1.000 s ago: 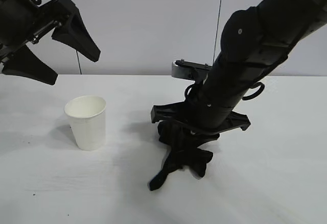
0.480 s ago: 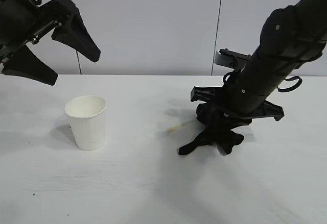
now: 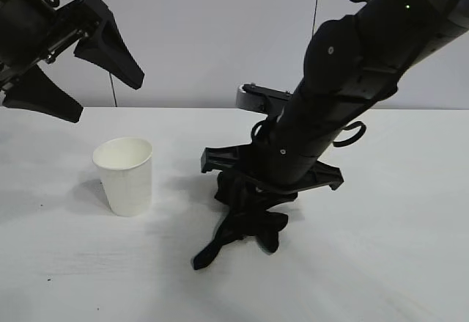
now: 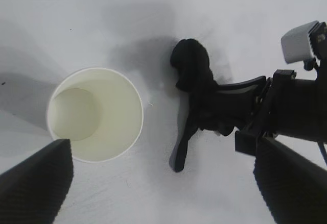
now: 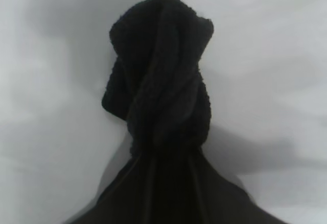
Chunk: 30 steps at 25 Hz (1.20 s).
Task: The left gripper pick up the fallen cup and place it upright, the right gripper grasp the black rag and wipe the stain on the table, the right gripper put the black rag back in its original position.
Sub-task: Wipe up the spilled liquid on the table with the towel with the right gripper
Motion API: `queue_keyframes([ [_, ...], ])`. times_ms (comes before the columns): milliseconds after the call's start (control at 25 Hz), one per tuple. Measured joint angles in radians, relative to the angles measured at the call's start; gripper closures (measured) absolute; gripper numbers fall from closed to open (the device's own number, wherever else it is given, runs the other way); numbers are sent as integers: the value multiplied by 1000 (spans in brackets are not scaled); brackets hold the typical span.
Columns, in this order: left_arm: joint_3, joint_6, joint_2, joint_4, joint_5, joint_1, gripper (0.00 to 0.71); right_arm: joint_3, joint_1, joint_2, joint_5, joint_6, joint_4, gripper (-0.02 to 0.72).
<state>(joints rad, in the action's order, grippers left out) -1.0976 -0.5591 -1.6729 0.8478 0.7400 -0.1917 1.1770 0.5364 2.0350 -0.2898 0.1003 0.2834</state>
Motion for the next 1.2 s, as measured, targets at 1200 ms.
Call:
queue_keyframes([
  [1200, 0, 0, 0, 0, 26, 0, 17, 213, -326, 117, -215, 54, -218, 624],
])
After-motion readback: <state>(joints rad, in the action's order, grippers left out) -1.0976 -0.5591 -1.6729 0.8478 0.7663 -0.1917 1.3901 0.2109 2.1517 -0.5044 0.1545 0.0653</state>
